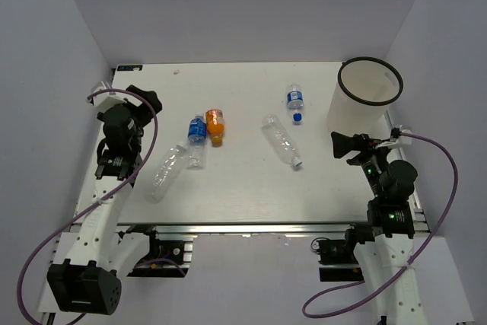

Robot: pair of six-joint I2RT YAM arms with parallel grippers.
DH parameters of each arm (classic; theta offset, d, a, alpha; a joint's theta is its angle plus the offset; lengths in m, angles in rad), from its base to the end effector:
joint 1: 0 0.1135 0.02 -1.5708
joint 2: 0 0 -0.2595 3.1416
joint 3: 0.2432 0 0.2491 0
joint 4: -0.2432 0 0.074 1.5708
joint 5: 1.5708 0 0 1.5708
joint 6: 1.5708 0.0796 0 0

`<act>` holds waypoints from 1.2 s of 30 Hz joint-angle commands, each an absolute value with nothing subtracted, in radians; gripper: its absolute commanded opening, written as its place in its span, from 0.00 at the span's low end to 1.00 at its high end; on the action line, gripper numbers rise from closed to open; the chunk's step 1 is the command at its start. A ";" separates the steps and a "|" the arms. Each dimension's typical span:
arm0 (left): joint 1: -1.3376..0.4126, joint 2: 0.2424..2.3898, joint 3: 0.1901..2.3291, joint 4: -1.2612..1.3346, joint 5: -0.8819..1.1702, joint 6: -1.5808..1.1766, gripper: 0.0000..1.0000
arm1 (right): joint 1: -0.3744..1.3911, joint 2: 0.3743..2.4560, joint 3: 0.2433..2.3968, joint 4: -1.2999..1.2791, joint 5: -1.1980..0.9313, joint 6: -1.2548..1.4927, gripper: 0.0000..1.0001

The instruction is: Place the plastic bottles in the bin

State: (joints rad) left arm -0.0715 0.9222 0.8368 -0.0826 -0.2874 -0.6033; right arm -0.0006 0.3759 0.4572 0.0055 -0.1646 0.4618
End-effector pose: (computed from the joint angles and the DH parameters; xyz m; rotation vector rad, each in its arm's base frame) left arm 0.2584 0.0041 0.3343 -0.6568 1.6093 -0.2469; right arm 0.1667 0.0129 0.3014 0.2122 1.4898 0.4940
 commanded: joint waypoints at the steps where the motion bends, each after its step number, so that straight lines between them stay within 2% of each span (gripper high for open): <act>1: -0.072 0.926 0.834 -0.086 -0.239 -0.609 0.98 | -0.005 0.397 0.488 0.083 -0.346 0.440 0.89; 5: -0.071 0.957 0.842 -0.094 -0.212 -0.601 0.98 | -0.002 0.518 0.472 0.216 -0.541 0.489 0.89; 7: -0.072 0.979 0.830 -0.080 -0.199 -0.603 0.98 | 0.057 0.619 0.501 0.226 -0.536 0.480 0.89; 9: -0.072 0.995 0.819 -0.055 -0.161 -0.607 0.98 | 0.191 0.688 0.547 0.146 -0.445 0.422 0.89; 13: -0.072 1.063 0.847 -0.072 -0.124 -0.601 0.98 | 0.498 0.941 0.693 0.022 -0.066 0.267 0.89; 18: -0.071 1.101 0.861 -0.100 -0.127 -0.601 0.98 | 0.557 1.244 0.911 -0.106 0.246 0.198 0.89; 22: -0.072 1.117 0.864 -0.107 -0.123 -0.601 0.98 | 0.560 1.530 1.034 -0.146 0.301 0.152 0.89; 27: -0.072 1.126 0.877 -0.135 -0.129 -0.594 0.98 | 0.566 1.734 1.111 -0.164 0.302 0.227 0.83; 30: -0.072 1.123 0.873 -0.130 -0.129 -0.591 0.98 | 0.568 1.788 1.120 -0.172 0.304 0.244 0.79; 32: -0.072 1.123 0.874 -0.130 -0.132 -0.586 0.98 | 0.568 1.802 1.121 -0.183 0.298 0.259 0.71; 33: -0.072 1.123 0.873 -0.130 -0.135 -0.586 0.98 | 0.566 1.778 1.120 -0.180 0.284 0.262 0.69; 34: -0.072 1.124 0.873 -0.129 -0.138 -0.586 0.98 | 0.568 1.758 1.114 -0.169 0.273 0.259 0.62; 36: -0.072 1.126 0.873 -0.129 -0.137 -0.586 0.98 | 0.568 1.670 1.117 -0.166 0.233 0.247 0.55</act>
